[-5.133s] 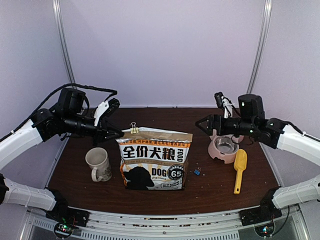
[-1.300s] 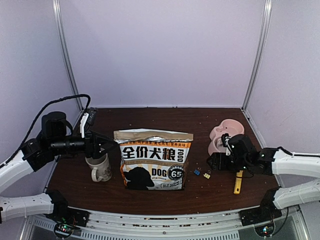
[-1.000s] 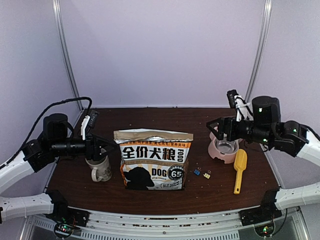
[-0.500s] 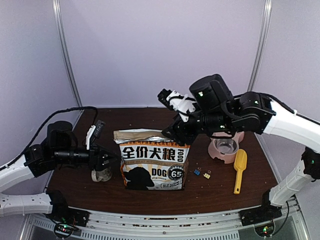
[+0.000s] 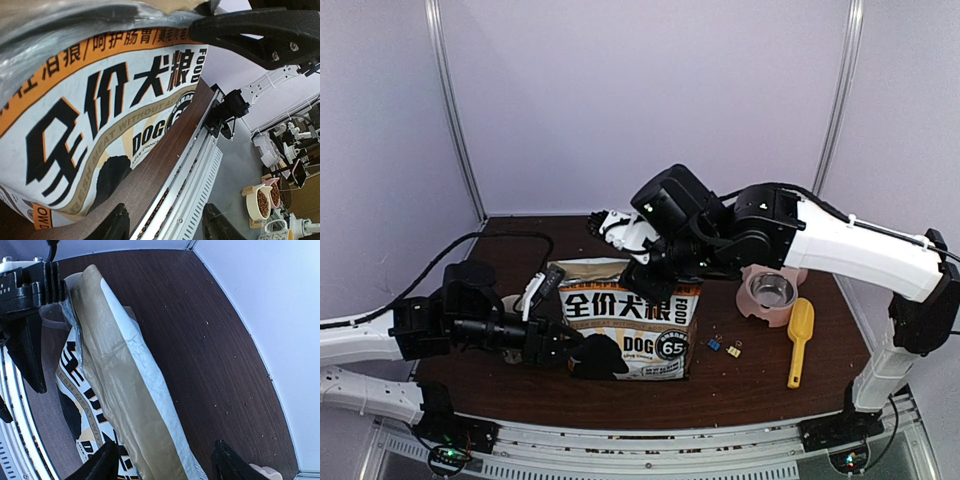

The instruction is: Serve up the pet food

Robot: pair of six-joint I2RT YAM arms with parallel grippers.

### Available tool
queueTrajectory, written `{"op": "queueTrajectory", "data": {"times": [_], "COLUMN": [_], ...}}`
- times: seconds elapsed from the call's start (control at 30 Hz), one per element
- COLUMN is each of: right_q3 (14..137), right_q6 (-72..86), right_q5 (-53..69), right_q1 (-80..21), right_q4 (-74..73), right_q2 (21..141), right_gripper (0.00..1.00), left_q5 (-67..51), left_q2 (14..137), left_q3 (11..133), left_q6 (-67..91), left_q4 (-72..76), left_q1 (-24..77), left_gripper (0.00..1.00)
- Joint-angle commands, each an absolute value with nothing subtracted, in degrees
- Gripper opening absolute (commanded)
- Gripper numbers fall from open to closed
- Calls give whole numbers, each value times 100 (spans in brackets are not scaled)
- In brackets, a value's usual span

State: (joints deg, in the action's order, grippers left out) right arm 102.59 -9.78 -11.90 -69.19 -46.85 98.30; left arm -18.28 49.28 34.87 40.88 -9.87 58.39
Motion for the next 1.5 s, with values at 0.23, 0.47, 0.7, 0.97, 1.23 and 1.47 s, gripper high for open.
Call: {"op": "queueTrajectory", "data": {"times": [0.23,0.47,0.7,0.97,1.23,1.47], "right_q3": [10708,10952,11132,11095,10830,11326], "right_q6": [-1016,-783,-263,508,1214,882], "right_q5": [-2039,-1880,-1066,-567,-202,-1036], "right_q1": [-6974,-6910,-6570,-6342,-6346,-6390], "right_q4": [-4885,-5147,-5536,-5902,-5577,-6071], "right_q2": [9953,9982,9863,9669,9473,9720], "right_gripper": [51,14,0,0,0,14], "left_q5": [-1278,-566,-34,-480,-993,-1115], "left_q2": [5344,5625,6179,6616,7607,7138], "left_q3": [3286,3142,3356,3582,4722,4598], "left_q6": [4431,4467,4100,3303,2703,3046], "left_q4": [-367,-29,174,828,1076,927], "left_q1": [5871,5856,5608,4531,3884,3876], "left_gripper": [45,42,36,34,35,47]}}
